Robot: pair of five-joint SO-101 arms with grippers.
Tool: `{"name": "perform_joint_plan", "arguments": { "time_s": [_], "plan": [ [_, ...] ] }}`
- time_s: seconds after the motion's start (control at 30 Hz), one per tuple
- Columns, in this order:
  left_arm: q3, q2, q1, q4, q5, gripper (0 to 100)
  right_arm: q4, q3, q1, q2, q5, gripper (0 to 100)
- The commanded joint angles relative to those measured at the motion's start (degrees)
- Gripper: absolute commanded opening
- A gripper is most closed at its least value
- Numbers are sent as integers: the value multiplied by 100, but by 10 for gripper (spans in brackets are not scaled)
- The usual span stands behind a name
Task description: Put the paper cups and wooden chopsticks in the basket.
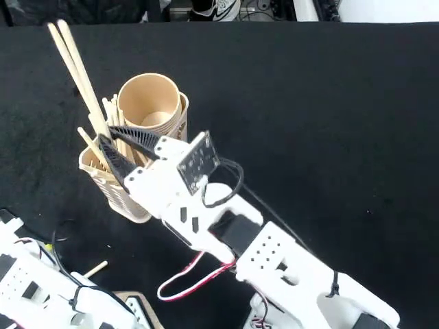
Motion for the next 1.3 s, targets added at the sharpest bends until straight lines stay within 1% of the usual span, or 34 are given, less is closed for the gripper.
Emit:
{"name": "perform_joint_plan", "arguments": {
  "time_s": [0.0, 0.27, 0.4, 0.73, 0.8, 0.9, 0.97, 1.17, 1.2, 1.27],
  "plan": [
    [-233, -53, -66, -26, 35, 199, -510, 347, 105, 13, -53, 12],
    [-233, -53, -66, -26, 35, 199, -1503, 971, 114, 22, -53, 15],
    [-233, -53, -66, -26, 35, 199, -1591, 1068, 114, 48, -53, 15],
    [-233, -53, -66, -26, 35, 199, -1600, 1033, 88, 743, -44, 17],
    [-233, -53, -66, -26, 35, 199, -1600, 1024, 79, 734, -53, 46],
    [-233, -53, -66, -26, 35, 199, -1574, 1024, 79, 734, -53, 158],
    [-233, -53, -66, -26, 35, 199, -1556, 1024, 70, 734, -53, 201],
    [-268, -53, -40, -26, 35, 201, -1538, 927, 70, 585, -62, 199],
    [-286, -53, 40, -18, 26, 201, -1442, 927, 70, 453, -123, 199],
    [-321, -53, 233, -18, -62, 201, -888, 866, 79, 22, -369, 199]
  ]
}}
